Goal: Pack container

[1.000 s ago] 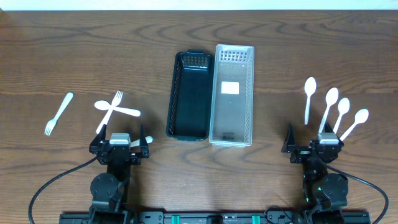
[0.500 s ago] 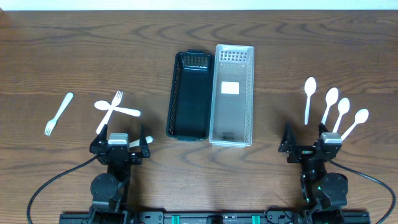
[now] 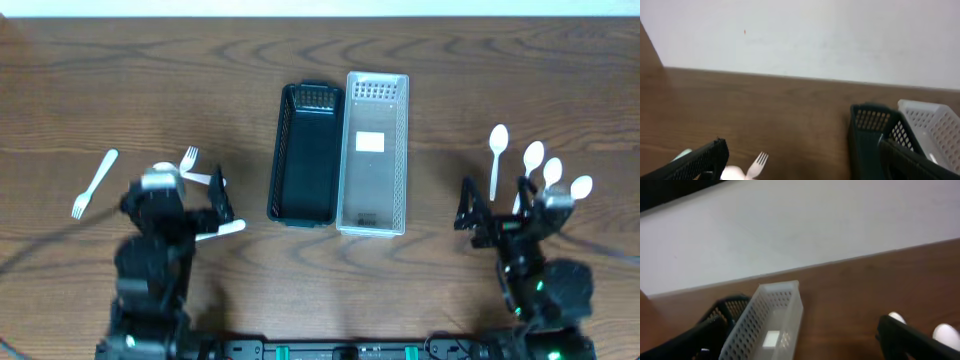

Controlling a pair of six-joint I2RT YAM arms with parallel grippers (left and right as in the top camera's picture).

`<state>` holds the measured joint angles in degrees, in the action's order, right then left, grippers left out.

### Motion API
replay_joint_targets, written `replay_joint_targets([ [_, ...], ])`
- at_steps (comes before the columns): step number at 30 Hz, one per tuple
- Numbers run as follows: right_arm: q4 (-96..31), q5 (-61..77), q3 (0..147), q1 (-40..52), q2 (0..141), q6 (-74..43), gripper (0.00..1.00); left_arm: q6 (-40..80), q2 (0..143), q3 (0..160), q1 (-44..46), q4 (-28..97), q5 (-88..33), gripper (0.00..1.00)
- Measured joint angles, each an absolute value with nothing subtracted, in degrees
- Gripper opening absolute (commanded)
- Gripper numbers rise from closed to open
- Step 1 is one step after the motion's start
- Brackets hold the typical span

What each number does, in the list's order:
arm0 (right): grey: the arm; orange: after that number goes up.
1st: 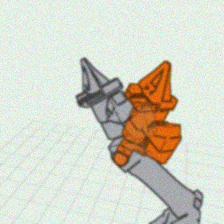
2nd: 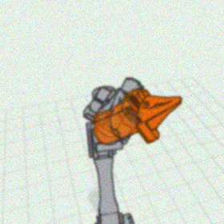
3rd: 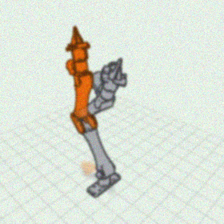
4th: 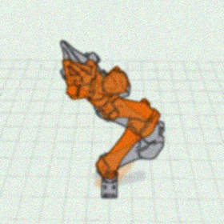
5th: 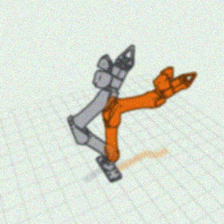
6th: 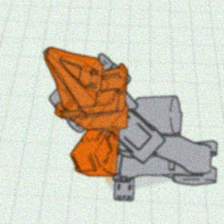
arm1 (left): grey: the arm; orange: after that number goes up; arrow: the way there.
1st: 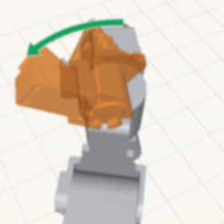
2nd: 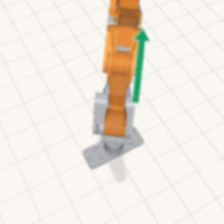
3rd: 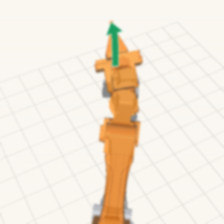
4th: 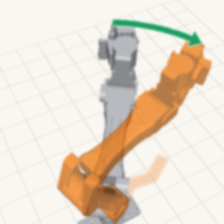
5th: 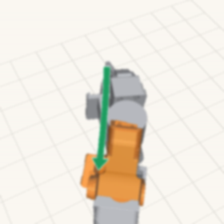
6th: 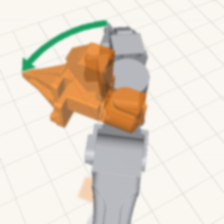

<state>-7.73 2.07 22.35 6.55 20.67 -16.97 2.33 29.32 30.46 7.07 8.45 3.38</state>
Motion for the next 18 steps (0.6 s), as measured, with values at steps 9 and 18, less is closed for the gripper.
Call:
replay_joint_targets([
  [9, -43.83, 2.98, 63.24, 6.15, 55.44, -8.97, 0.99, 1.04, 56.73, 55.20, 7.07, 28.12, 2.07, 0.98],
  [18, -62.02, 0.40, 87.77, 5.23, 76.25, -4.78, 0.99, 1.02, 61.89, 62.17, 6.61, 38.41, -2.74, 0.98],
])
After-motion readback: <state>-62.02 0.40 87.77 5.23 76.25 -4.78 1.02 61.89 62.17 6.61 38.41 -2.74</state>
